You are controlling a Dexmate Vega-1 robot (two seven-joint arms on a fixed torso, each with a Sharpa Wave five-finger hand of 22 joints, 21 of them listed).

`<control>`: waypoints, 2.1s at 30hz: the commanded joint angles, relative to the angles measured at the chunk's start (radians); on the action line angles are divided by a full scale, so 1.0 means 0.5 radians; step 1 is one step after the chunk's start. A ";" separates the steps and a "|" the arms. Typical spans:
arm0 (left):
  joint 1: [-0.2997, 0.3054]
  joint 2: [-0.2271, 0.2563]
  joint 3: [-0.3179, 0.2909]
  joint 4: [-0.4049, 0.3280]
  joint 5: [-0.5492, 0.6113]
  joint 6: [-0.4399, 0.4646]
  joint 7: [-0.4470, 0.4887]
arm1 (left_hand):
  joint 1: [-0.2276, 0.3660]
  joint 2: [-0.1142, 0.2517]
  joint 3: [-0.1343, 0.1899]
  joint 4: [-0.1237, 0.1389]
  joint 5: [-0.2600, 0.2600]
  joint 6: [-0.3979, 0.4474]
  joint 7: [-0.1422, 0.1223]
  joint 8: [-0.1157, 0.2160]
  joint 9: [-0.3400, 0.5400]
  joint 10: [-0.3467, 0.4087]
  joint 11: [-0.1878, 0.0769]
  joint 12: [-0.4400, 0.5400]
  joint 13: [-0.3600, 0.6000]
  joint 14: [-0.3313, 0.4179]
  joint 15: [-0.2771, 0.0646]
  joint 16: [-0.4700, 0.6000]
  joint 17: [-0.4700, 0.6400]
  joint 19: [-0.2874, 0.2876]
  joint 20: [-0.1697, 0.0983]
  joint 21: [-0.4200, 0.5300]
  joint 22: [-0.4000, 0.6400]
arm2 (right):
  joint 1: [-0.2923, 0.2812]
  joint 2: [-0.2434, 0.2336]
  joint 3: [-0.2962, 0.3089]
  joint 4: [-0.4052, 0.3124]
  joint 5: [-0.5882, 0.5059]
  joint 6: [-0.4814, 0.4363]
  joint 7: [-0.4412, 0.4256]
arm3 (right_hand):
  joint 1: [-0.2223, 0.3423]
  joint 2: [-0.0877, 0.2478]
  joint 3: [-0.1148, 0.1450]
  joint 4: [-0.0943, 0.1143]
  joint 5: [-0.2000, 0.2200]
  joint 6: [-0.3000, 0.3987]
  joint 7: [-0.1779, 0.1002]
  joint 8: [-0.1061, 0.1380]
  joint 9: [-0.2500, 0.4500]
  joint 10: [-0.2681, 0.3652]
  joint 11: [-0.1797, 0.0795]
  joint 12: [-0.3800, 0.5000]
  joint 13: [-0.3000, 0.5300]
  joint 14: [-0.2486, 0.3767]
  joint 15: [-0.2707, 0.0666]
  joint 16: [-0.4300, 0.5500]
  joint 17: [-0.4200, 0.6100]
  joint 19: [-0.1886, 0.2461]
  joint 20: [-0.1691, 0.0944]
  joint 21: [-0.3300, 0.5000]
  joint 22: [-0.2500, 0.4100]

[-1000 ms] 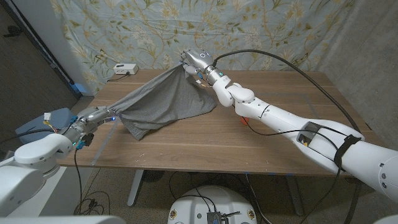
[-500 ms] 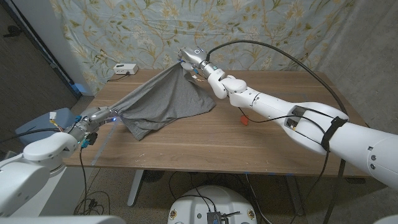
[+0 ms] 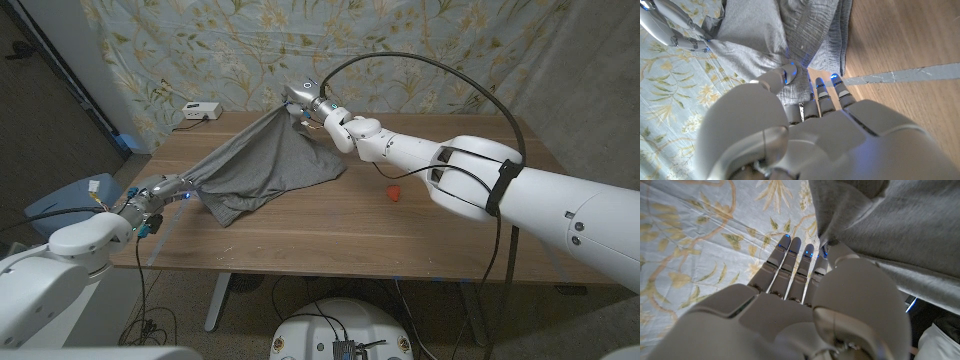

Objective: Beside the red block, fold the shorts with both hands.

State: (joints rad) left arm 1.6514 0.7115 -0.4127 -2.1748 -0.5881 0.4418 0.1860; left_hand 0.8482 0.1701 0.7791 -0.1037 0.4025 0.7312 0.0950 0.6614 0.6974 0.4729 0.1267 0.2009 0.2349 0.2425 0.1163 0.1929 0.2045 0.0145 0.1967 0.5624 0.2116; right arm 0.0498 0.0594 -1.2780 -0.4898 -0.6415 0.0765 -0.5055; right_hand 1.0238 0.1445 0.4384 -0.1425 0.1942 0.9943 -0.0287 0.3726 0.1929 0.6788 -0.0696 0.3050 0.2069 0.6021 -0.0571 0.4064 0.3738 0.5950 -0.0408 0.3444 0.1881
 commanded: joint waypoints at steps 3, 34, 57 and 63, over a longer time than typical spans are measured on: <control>0.018 -0.046 0.037 -0.091 0.064 0.112 0.223 | -0.054 0.009 -0.007 0.045 -0.003 0.114 0.224 0.097 -0.031 -0.010 0.019 0.011 0.008 -0.006 0.027 0.017 0.008 -0.015 0.013 0.014 0.007 | 0.152 0.150 -0.279 0.256 0.409 -0.082 0.229 | -0.003 0.022 0.015 0.014 0.014 -0.054 -0.023 -0.033 0.003 -0.008 0.000 -0.018 0.010 0.009 -0.296 -0.007 0.012 0.013 -0.010 0.015 0.009; 0.006 -0.074 0.313 -0.137 0.691 0.006 0.783 | -0.723 -0.064 -0.381 0.355 -0.444 -0.854 0.161 -0.911 -0.778 -0.358 0.121 0.048 0.003 -0.144 0.185 0.013 -0.032 -0.156 0.035 -0.036 -0.020 | 0.151 -0.006 -0.038 0.228 0.940 0.195 0.638 | -0.992 -0.021 -0.384 0.380 0.152 -0.694 0.036 -0.324 0.002 -0.450 0.214 -0.171 0.028 -0.344 0.011 -0.310 0.029 -0.443 0.279 -0.155 0.016; -0.298 0.728 0.866 -0.300 1.451 0.724 0.386 | -0.535 -0.354 -0.538 -0.029 -0.431 -1.021 -0.125 -0.955 -0.964 -0.508 -0.186 0.014 -0.040 -0.160 -0.067 0.005 -0.039 -0.005 -0.067 -0.033 -0.031 | -0.301 -0.721 0.252 -1.150 0.412 0.028 0.831 | -0.829 0.074 -0.204 0.267 0.125 -0.608 0.017 -0.305 -0.002 -0.366 0.186 -0.151 0.023 -0.260 -0.048 -0.314 -0.005 -0.317 0.227 -0.113 0.011; -0.413 0.915 1.030 -0.383 1.518 0.960 0.263 | -0.459 -0.385 -0.544 -0.085 -0.409 -1.051 -0.116 -0.950 -0.980 -0.540 -0.184 0.007 -0.043 -0.188 -0.068 -0.003 -0.039 0.004 -0.065 -0.039 -0.033 | -0.393 -0.778 0.317 -1.300 0.332 0.030 0.878 | -0.828 0.075 -0.193 0.267 0.120 -0.600 0.015 -0.303 -0.002 -0.362 0.184 -0.151 0.023 -0.255 -0.049 -0.314 -0.006 -0.312 0.223 -0.112 0.010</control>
State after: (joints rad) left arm 1.5411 1.0075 -0.0400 -2.3075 0.0550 0.7062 0.4255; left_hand 0.5983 -0.0191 0.5057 -0.1350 0.1856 0.2100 0.0343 0.1847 0.2090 0.2120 0.0369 0.2068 0.2135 0.1515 0.0852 0.1947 0.1841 0.0091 0.1664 0.5458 0.1951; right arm -0.0466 -0.2339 -1.1910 -0.9067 -0.3886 0.1087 -0.1091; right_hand 0.6033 0.1818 0.3303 -0.0108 0.2549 0.6825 -0.0198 0.2153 0.1906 0.4879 0.0251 0.2267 0.2184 0.4646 -0.0481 0.2514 0.3709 0.4274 0.0696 0.2787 0.1905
